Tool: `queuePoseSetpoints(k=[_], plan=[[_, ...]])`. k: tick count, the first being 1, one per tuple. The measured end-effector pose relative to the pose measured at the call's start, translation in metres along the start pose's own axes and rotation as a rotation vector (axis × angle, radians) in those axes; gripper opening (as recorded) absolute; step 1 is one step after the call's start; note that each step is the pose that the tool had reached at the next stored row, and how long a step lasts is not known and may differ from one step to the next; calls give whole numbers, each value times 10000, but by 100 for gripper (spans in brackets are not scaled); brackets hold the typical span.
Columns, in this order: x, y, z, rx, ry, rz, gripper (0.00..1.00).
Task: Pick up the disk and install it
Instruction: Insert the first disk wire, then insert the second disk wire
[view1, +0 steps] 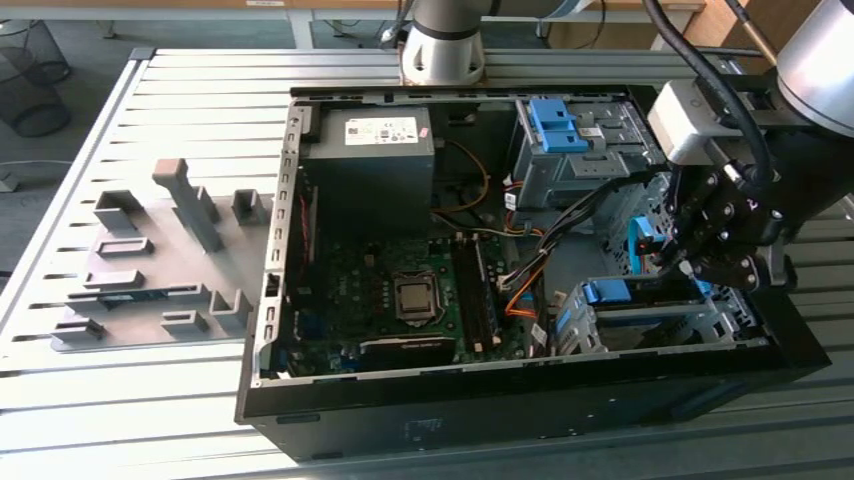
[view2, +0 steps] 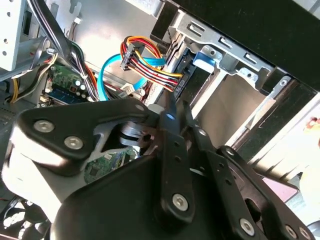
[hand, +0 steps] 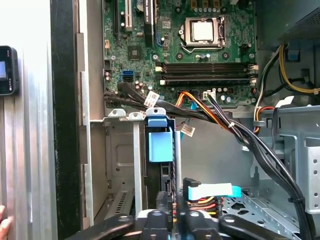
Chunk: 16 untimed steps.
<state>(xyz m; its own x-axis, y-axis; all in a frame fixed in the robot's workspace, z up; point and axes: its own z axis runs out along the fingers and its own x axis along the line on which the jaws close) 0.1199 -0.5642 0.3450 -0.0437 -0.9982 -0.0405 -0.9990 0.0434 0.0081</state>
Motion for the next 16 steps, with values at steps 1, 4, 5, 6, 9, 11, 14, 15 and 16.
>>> queuePoseSetpoints(k=[1,4,5,6,9,11,14,15,16], plan=[[0,0,0,0,-1,0,16],[0,0,-3,0,3,0,11],[0,0,-3,0,1,-1,11],[0,0,-3,0,2,0,11],[-1,0,-7,0,2,0,11],[-1,0,-8,0,2,0,11],[-1,0,-9,0,2,0,11],[-1,0,-9,0,2,0,11],[-1,0,-9,0,2,0,11]])
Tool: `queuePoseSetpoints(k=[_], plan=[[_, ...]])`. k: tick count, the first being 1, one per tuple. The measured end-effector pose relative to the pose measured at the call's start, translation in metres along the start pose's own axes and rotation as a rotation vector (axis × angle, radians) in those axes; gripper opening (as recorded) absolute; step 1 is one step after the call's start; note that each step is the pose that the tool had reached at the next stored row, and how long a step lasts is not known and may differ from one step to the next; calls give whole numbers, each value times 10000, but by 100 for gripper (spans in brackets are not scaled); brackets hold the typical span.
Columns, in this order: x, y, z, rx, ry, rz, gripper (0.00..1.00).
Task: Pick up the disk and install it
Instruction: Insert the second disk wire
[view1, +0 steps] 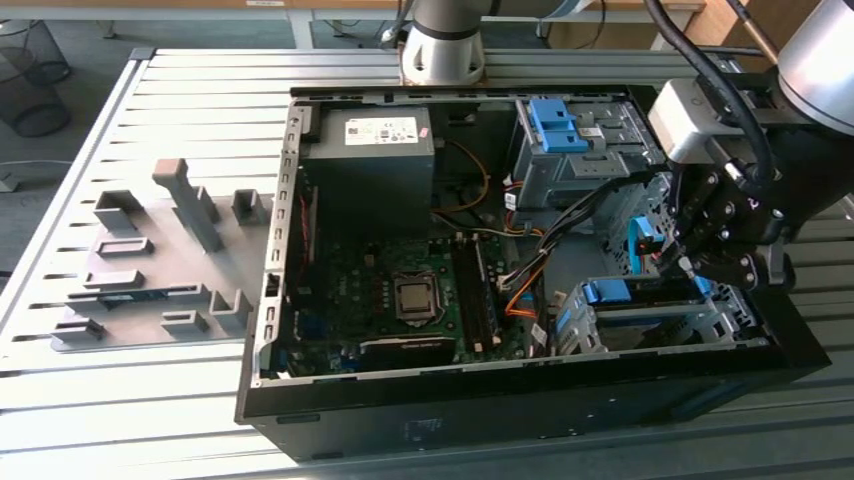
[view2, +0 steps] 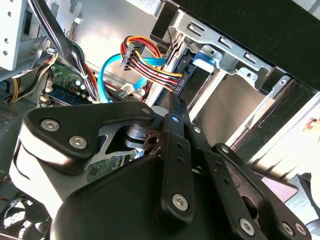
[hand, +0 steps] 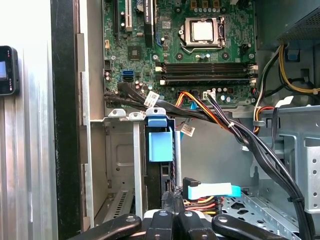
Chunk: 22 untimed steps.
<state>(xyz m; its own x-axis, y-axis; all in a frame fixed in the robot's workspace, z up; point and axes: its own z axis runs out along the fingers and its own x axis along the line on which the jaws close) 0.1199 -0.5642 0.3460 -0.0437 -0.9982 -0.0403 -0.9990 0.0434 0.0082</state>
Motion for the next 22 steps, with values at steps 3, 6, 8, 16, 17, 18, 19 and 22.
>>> queuePoseSetpoints(k=[3,6,8,16,17,18,19,22], plan=[[0,13,-1,0,2,0,11],[2,55,1,0,-1,-1,11],[4,74,-6,6,3,0,11],[-6,87,-256,6,-12,1,11],[-7,91,-286,6,-12,1,11],[-8,94,-311,7,-11,0,11],[-9,99,-327,6,-12,0,11],[-8,152,-343,7,-16,0,11]])
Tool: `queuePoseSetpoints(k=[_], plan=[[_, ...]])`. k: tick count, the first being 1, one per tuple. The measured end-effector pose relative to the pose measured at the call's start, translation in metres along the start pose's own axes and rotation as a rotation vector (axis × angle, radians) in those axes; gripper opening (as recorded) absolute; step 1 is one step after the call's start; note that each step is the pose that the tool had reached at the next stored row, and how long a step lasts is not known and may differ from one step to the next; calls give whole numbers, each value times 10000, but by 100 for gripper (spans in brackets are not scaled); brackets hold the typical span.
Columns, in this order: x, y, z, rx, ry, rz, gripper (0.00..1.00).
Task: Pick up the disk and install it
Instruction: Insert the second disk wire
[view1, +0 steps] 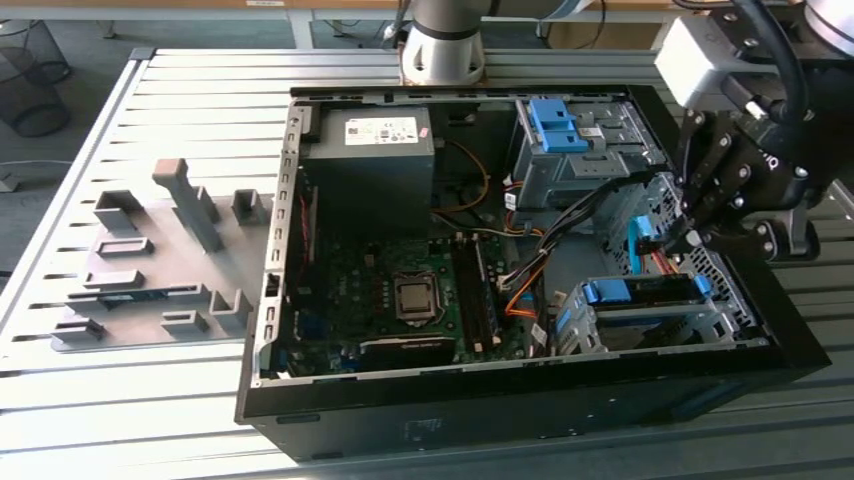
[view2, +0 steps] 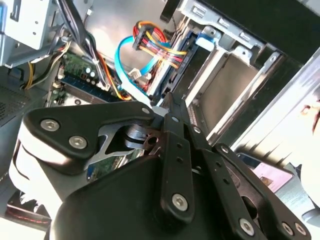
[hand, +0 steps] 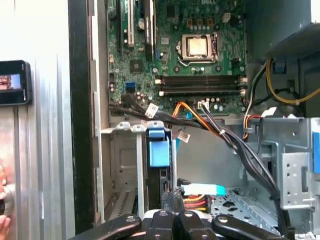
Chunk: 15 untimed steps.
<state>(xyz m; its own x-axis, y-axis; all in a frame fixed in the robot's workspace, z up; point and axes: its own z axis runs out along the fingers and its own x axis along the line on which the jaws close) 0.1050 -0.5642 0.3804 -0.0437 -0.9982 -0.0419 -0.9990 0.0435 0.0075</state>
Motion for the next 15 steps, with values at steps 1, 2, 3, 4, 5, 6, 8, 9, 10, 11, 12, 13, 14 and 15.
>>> queuePoseSetpoints(k=[1,2,3,4,5,6,8,9,10,11,12,13,14,15], plan=[[2,29,-1,0,2,0,11],[3,59,-4,1,3,-1,11],[4,82,-12,3,6,-2,11],[4,96,-28,4,6,-2,11],[3,106,-39,7,3,-3,11],[3,113,-47,9,3,-4,11],[2,121,-51,11,-1,-6,11],[1,124,-52,11,0,-7,11],[-2,123,-53,10,2,-8,11],[-5,124,-53,10,3,-12,11],[-8,124,-52,10,3,-24,11],[-10,124,-51,9,1,-41,11],[-10,124,-50,8,3,-65,11],[-10,125,-51,7,-1,-90,17]])
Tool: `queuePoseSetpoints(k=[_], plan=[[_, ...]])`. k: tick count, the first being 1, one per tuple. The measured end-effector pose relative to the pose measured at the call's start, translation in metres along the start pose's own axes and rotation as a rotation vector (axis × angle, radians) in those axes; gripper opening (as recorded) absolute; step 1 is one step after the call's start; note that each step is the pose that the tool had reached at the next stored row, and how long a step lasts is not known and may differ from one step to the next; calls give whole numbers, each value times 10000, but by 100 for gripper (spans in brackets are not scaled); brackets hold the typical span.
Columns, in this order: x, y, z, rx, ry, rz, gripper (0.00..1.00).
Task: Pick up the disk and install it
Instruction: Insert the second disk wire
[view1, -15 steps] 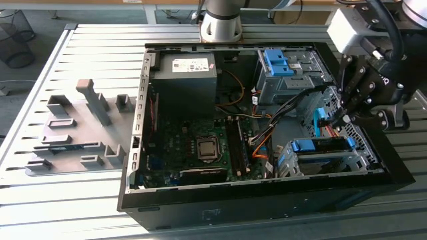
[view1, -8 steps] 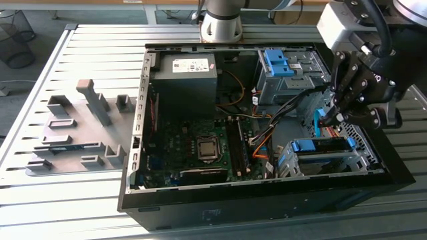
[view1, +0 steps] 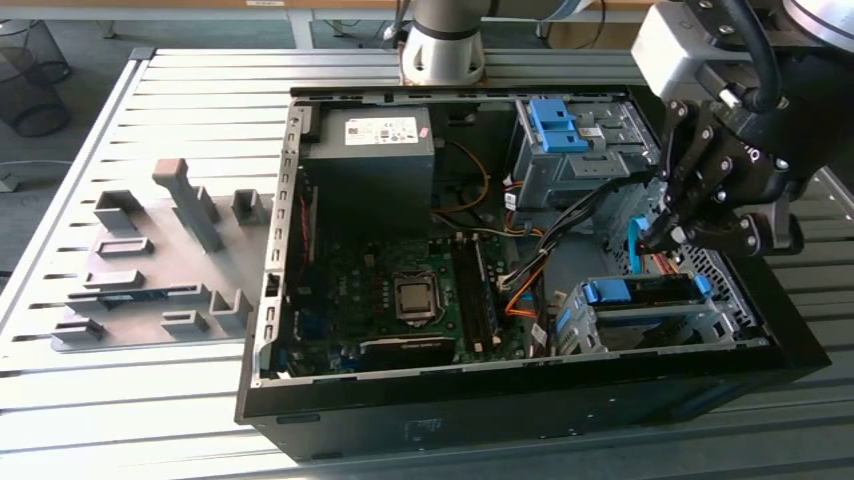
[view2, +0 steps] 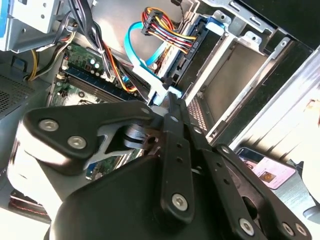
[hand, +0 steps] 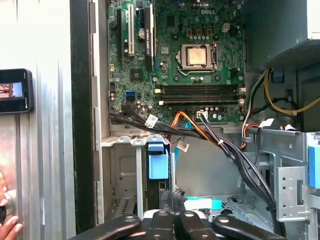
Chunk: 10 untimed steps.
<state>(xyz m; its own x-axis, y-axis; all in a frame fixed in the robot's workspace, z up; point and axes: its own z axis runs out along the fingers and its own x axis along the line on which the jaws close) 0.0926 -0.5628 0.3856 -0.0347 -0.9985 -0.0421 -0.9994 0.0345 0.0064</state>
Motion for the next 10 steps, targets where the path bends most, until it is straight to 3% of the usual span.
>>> queuePoseSetpoints(k=[3,4,6,10], plan=[[-7,0,3,-4,-18,-81,23],[-14,0,5,-4,-18,-106,30],[-45,3,15,15,-16,-146,30],[-78,13,45,199,-17,-208,30]])
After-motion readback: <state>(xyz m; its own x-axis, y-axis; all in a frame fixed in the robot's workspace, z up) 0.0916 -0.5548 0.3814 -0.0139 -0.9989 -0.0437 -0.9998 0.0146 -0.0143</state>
